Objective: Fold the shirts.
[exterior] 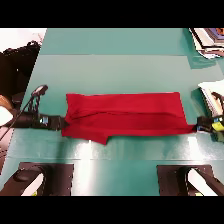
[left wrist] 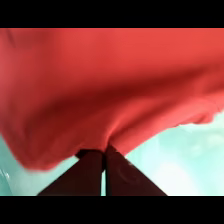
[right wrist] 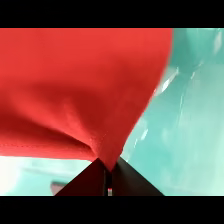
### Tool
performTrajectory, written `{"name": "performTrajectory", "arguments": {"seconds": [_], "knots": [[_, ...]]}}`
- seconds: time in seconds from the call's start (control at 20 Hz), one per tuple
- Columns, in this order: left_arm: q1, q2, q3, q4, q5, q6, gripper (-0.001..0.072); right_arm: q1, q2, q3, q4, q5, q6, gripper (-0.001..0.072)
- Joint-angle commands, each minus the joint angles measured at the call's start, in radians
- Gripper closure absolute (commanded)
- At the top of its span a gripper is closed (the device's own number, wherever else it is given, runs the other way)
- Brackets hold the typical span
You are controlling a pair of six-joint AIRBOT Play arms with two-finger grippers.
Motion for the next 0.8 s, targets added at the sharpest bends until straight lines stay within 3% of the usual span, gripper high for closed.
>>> {"name": "performTrajectory", "arguments": {"seconds": [0.0,0.15,0.3,0.35,0.4,0.45,0.5,0.65,0.7,0.75], "knots": [[0.003,-0.2,0.12,0.033,0.208,0.034,0.0682,0.113,-0.152,0.18,-0.006,-0.088,0.032,0.07],[0.003,-0.382,0.241,0.041,0.317,0.034,0.0682,0.147,-0.318,0.36,0.0,-0.114,0.064,0.0699],[0.003,-0.504,0.322,0.043,0.397,0.032,0.0681,0.136,-0.456,0.484,0.113,-0.138,0.063,0.0698],[0.003,-0.528,0.342,0.043,0.41,0.03,0.0679,0.127,-0.498,0.519,0.157,-0.15,0.062,0.0649],[0.003,-0.538,0.354,0.045,0.413,0.03,0.0502,0.114,-0.533,0.551,0.2,-0.15,0.062,0.0455],[0.003,-0.537,0.36,0.045,0.413,0.03,0.0265,0.098,-0.567,0.583,0.239,-0.144,0.058,0.0341],[0.003,-0.537,0.375,0.045,0.39,0.03,0.0186,0.077,-0.592,0.608,0.268,-0.124,0.037,0.034],[0.003,-0.535,0.42,0.047,0.27,0.033,0.0186,0.006,-0.615,0.612,0.281,-0.061,-0.008,0.034],[0.003,-0.534,0.425,0.037,0.241,0.033,0.0282,-0.023,-0.615,0.592,0.282,-0.044,-0.026,0.034],[0.003,-0.535,0.425,0.023,0.224,0.034,0.0468,-0.05,-0.615,0.567,0.282,-0.034,-0.042,0.0304]]}}
